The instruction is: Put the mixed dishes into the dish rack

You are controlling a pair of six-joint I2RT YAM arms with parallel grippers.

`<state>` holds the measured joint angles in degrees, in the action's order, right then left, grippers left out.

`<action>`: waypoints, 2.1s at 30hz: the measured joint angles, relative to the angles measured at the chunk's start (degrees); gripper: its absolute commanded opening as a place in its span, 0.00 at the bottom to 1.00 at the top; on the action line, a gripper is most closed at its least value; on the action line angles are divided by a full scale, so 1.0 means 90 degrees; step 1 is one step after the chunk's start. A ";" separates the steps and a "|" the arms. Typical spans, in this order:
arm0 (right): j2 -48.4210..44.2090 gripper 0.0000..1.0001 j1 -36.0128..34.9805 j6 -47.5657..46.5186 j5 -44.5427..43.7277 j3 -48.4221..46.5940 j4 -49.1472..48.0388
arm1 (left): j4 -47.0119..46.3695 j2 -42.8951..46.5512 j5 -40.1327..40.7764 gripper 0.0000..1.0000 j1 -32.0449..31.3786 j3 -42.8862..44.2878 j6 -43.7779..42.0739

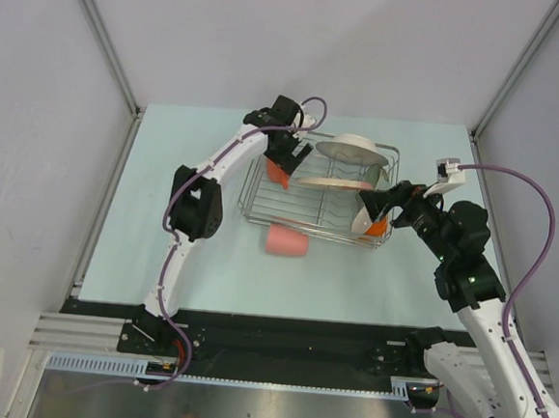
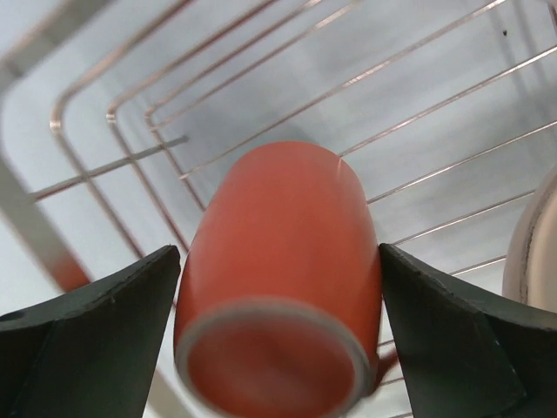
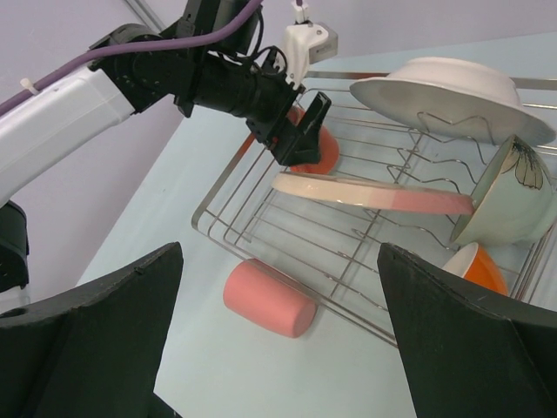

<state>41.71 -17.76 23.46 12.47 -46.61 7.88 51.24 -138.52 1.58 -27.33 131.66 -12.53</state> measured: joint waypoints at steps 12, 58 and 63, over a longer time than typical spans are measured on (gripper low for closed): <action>0.0044 1.00 -0.0005 -0.0015 0.0000 0.0058 0.0007 | -0.0386 0.0801 0.0372 0.99 -0.0007 -0.0126 -0.0228; 0.1107 1.00 -0.3570 -0.1503 -0.3993 0.0061 0.1054 | -0.2458 0.4541 -0.1231 0.84 0.0328 -0.6953 0.0104; 0.1302 1.00 -0.3976 -0.1642 -0.4240 0.0061 0.1200 | -0.2470 0.4731 -0.1360 0.84 0.0083 -0.7193 0.0112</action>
<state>53.43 -53.54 8.69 -25.69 -46.06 18.68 29.02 -95.94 -10.66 -26.59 66.92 -11.53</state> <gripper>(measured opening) 0.995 0.844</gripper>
